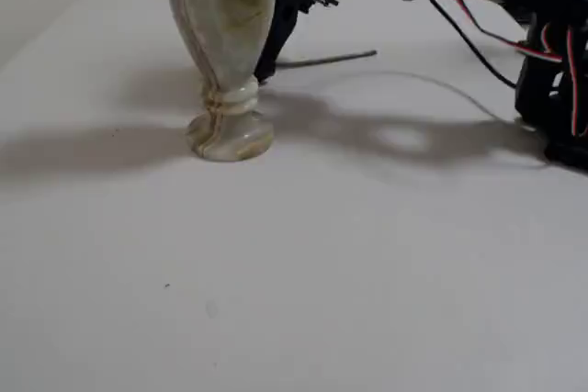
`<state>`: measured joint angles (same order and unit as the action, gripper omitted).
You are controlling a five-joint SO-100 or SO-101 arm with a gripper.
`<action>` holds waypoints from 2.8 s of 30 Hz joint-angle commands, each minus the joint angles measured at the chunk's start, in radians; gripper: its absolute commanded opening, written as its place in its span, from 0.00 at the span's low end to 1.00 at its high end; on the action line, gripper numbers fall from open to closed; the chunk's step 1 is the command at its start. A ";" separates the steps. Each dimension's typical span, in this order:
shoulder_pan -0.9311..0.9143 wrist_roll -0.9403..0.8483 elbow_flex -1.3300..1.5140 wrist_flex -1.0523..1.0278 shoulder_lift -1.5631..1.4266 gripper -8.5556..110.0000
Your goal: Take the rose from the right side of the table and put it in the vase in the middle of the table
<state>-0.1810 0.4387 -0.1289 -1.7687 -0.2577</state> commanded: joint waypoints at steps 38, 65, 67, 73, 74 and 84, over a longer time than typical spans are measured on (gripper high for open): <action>0.014 0.161 -0.009 0.196 -1.098 0.07; 0.618 0.489 -0.011 0.360 -1.143 0.07; 0.624 0.508 -0.011 0.357 -1.129 0.07; 0.635 0.520 -0.011 0.278 -1.086 0.07; 0.640 0.520 -0.011 0.276 -1.078 0.07; 0.715 0.514 -0.011 0.253 -1.048 0.07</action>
<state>0.4909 0.9434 -0.1181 -1.5094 -1.3054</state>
